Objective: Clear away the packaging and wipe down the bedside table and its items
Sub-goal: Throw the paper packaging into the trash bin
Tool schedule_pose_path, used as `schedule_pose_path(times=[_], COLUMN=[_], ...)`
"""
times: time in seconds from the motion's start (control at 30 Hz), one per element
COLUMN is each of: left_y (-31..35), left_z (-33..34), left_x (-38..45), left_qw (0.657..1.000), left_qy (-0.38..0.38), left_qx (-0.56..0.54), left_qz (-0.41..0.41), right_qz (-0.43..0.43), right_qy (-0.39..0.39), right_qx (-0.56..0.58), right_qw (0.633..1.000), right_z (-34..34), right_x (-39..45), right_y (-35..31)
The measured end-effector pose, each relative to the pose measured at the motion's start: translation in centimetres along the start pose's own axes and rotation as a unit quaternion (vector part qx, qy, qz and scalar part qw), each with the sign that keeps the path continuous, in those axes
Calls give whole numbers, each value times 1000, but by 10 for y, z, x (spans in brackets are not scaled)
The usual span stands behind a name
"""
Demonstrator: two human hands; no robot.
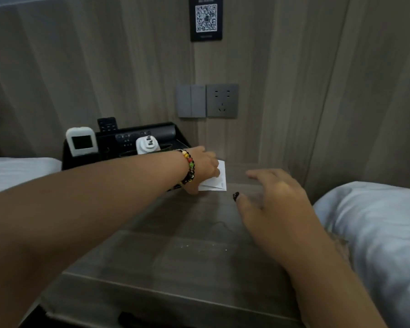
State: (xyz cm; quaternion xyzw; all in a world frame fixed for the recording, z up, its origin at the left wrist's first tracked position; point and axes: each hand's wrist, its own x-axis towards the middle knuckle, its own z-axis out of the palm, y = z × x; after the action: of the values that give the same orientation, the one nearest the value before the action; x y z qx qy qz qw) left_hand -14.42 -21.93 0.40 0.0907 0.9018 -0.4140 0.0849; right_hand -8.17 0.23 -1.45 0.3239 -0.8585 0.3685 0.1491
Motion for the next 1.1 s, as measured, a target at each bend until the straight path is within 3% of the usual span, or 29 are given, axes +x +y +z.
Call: schedule_pose_path(times=[0.17, 0.47, 0.57, 0.67, 0.8, 0.93, 1.0, 1.03, 1.1], left_y=[12, 10, -1, -16, -22, -14, -2, 7, 31], left_z=[2, -9, -22, -30, -43, -70, -78, -79, -78], left_x=[11, 6, -8, -35, -86, -146, -178, -194, -221], left_qw=[999, 984, 959, 880, 707, 530, 436, 404, 378], left_qy=[-27, 65, 133, 265, 459, 530, 559, 569, 576], left_qx=[-34, -74, -115, -233, -383, -493, -556, -574, -581], left_qz=[-26, -151, -220, -319, -379, -442, -432, -428, -434], right_qz=[-2, -7, -20, -10, 34, 46, 72, 92, 116], right_qy=[-19, -75, -65, -45, 2, -6, -26, -48, -112], right_qx=[-19, -23, -5, 51, 203, 310, 420, 502, 650], right_qw=[1000, 997, 998, 998, 979, 950, 904, 859, 743], right_z=[0, 3, 5, 1, 3, 2, 0, -1, -3], right_x=[1, -1, -1, -1, -3, -15, -24, -29, -39], right_y=[0, 0, 2, 0, -14, -44, -65, -75, -92])
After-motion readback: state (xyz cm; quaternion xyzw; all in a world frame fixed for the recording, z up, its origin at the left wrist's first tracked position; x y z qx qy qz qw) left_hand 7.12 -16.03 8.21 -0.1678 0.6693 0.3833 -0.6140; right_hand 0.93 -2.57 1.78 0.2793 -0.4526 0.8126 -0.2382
